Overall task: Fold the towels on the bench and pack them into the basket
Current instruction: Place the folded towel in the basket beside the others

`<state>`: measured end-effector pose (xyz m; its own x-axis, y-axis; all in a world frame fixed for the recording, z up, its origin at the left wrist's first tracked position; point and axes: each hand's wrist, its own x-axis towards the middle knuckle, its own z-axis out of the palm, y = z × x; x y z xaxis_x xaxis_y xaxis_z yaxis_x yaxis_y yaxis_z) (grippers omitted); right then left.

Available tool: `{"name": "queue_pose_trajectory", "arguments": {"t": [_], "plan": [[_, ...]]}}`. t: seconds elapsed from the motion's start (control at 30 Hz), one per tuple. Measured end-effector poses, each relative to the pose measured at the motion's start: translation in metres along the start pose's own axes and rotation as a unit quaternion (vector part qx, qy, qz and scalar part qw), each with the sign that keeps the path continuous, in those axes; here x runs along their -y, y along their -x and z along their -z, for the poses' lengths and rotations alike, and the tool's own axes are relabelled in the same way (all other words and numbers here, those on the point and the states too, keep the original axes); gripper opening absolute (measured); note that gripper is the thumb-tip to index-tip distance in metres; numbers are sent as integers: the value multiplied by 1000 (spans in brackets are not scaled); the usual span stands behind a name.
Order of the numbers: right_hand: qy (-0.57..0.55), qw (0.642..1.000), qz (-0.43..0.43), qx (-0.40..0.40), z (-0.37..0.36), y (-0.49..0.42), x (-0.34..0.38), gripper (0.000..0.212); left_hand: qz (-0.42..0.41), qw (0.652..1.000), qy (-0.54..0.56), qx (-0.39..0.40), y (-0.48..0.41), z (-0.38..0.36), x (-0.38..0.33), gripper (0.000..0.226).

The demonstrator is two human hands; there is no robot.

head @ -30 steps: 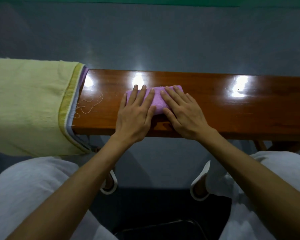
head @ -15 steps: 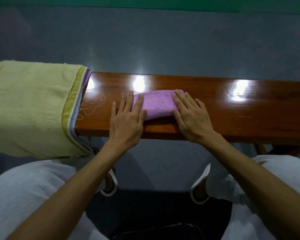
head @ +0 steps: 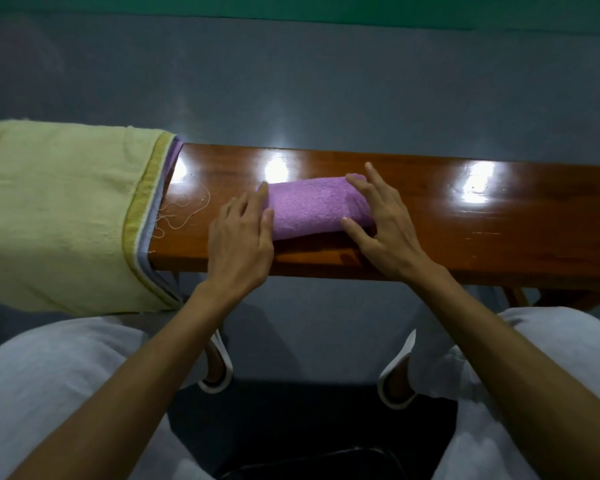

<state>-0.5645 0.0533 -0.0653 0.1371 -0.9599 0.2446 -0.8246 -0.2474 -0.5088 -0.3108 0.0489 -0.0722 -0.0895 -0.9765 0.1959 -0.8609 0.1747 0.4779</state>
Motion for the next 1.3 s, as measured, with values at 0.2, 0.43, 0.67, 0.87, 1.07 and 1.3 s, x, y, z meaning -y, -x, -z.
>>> {"name": "queue_pose_trajectory", "arguments": {"t": [0.2, 0.43, 0.67, 0.87, 1.07, 1.3], "plan": [[-45, 998, -46, -5, 10, -5, 8, 50, 44, 998, -24, 28, 3, 7, -4, 46], [36, 991, -103, 79, 12, -18, 11, 37, 68, 996, -11, 50, -9, 7, -16, 43], [11, 984, -129, 124, 21, -28, 19, 38, 73, 997, 12, 25, -20, -1, -28, 38], [-61, 981, -142, 114, 28, -29, 19, 37, 47, 994, 96, 7, -31, -2, -29, 31], [-80, 983, -140, 90, 31, -22, 12, 37, 49, 983, 175, 20, -36, -2, -25, 29], [-105, 983, -137, 58, 39, -13, 10, 38, 22, 976, 215, 5, -35, -1, -30, 30]]}}
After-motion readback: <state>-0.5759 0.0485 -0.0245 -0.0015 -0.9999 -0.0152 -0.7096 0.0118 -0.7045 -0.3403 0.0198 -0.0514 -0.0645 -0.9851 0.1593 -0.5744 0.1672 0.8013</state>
